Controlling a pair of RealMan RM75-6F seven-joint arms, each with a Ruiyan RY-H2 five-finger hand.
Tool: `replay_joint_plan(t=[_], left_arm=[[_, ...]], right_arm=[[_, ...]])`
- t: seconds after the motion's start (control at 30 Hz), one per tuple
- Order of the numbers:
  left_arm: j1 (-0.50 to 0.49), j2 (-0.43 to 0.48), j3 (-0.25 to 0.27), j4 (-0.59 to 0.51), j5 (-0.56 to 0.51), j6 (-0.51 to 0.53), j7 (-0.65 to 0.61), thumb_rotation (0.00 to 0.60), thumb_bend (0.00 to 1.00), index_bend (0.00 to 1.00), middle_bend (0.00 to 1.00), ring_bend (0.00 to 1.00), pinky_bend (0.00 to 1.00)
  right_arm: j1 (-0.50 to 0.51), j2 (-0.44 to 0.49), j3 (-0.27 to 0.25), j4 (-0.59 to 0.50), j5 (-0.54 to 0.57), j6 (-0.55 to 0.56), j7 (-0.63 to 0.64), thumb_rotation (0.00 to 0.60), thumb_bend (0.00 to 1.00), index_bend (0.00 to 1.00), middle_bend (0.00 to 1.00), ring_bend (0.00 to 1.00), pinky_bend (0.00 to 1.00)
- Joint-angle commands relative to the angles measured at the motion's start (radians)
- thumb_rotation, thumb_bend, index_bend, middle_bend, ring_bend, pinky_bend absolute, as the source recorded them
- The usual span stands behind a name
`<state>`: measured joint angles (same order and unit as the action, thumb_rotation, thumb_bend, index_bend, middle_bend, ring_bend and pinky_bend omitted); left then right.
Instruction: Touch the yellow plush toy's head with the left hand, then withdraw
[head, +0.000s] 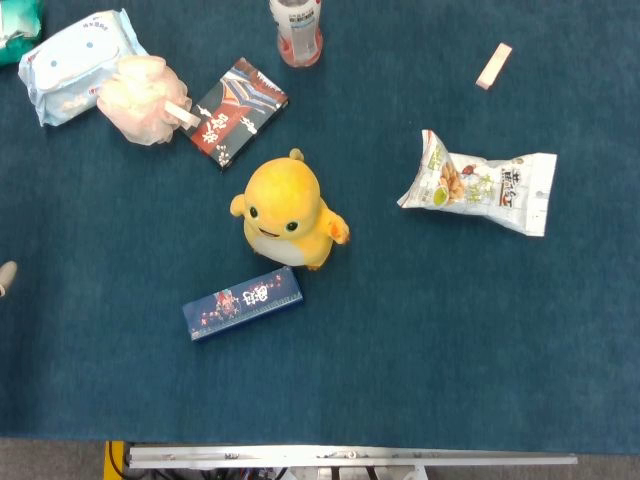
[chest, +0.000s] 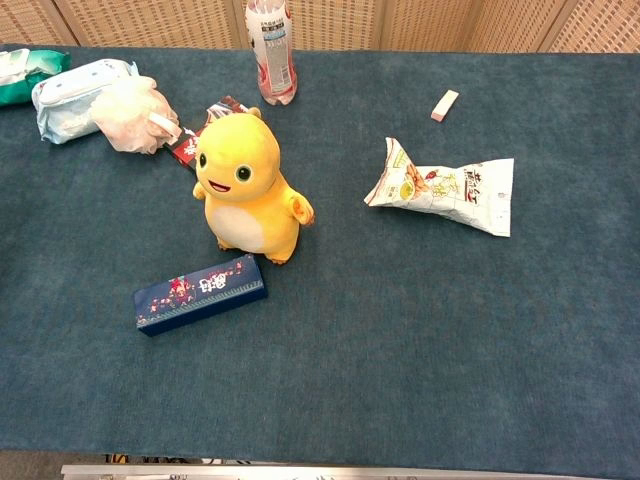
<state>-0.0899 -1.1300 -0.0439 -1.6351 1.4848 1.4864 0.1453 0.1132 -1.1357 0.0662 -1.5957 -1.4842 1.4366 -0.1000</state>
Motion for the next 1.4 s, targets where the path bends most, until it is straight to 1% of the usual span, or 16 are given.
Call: replay_joint_plan(t=[0.03,0.2,0.33,0.63,0.8,0.9,0.97,1.0,1.07,1.13,1.2,1.3,1.4], left_arm=[[-0.003,-0.001,0.002,0.001,0.000,-0.007,0.002,0.600,0.19,0.00,0.07,0.05,0.04],[-0.011,-0.003,0.000,0.004,0.014,-0.007,-0.010,0.600,0.19,0.00,0.07,0.05,0.04],[-0.031,0.013,0.001,-0.006,0.041,-0.026,-0.064,0.600,0.19,0.00,0.07,0.05,0.04],[-0.128,0.045,-0.008,-0.001,0.115,-0.116,-0.226,0.600,0.19,0.00,0.07,0.05,0.04],[-0.205,0.049,-0.022,0.010,0.146,-0.184,-0.350,0.600,0.19,0.00,0.07,0.05,0.04],[-0.253,0.044,-0.034,0.011,0.152,-0.227,-0.438,0.596,0.16,0.01,0.07,0.05,0.04],[-0.284,0.039,-0.040,0.012,0.156,-0.254,-0.489,0.545,0.14,0.01,0.07,0.05,0.04],[-0.305,0.032,-0.044,0.014,0.158,-0.272,-0.520,0.507,0.13,0.02,0.07,0.05,0.04],[-0.341,0.016,-0.052,0.024,0.161,-0.303,-0.557,0.410,0.11,0.02,0.07,0.05,0.04],[-0.371,0.001,-0.057,0.032,0.164,-0.328,-0.581,0.349,0.09,0.02,0.07,0.05,0.04],[-0.404,-0.018,-0.062,0.040,0.166,-0.356,-0.606,0.309,0.08,0.02,0.08,0.05,0.04],[-0.448,-0.042,-0.070,0.051,0.163,-0.391,-0.638,0.251,0.07,0.06,0.08,0.05,0.04],[-0.486,-0.065,-0.078,0.062,0.158,-0.420,-0.657,0.233,0.07,0.07,0.08,0.05,0.04]], right_arm=[[-0.001,0.001,0.001,-0.001,0.000,0.002,0.000,0.600,0.31,0.14,0.22,0.12,0.18],[0.003,0.012,0.005,-0.011,-0.006,0.004,0.006,0.600,0.31,0.14,0.22,0.12,0.18],[0.012,0.034,0.015,-0.034,-0.012,0.006,0.005,0.600,0.31,0.14,0.22,0.12,0.18],[0.026,0.074,0.036,-0.102,-0.029,0.023,-0.007,0.600,0.31,0.14,0.22,0.12,0.18],[0.028,0.090,0.038,-0.134,-0.035,0.027,-0.016,0.600,0.31,0.14,0.22,0.12,0.18],[0.027,0.097,0.036,-0.147,-0.038,0.027,-0.019,0.600,0.31,0.14,0.22,0.12,0.18],[0.026,0.099,0.034,-0.153,-0.038,0.028,-0.018,0.600,0.31,0.14,0.22,0.12,0.18],[0.026,0.101,0.033,-0.155,-0.037,0.028,-0.015,0.600,0.31,0.14,0.22,0.12,0.18],[0.024,0.103,0.034,-0.156,-0.032,0.028,-0.010,0.600,0.31,0.14,0.22,0.12,0.18],[0.023,0.104,0.035,-0.157,-0.030,0.030,-0.011,0.600,0.31,0.14,0.22,0.12,0.18],[0.020,0.106,0.034,-0.160,-0.034,0.037,-0.010,0.600,0.31,0.14,0.22,0.12,0.18],[0.017,0.113,0.032,-0.165,-0.041,0.044,-0.004,0.600,0.31,0.14,0.22,0.12,0.18],[0.015,0.118,0.030,-0.167,-0.047,0.048,0.000,0.600,0.31,0.14,0.22,0.12,0.18]])
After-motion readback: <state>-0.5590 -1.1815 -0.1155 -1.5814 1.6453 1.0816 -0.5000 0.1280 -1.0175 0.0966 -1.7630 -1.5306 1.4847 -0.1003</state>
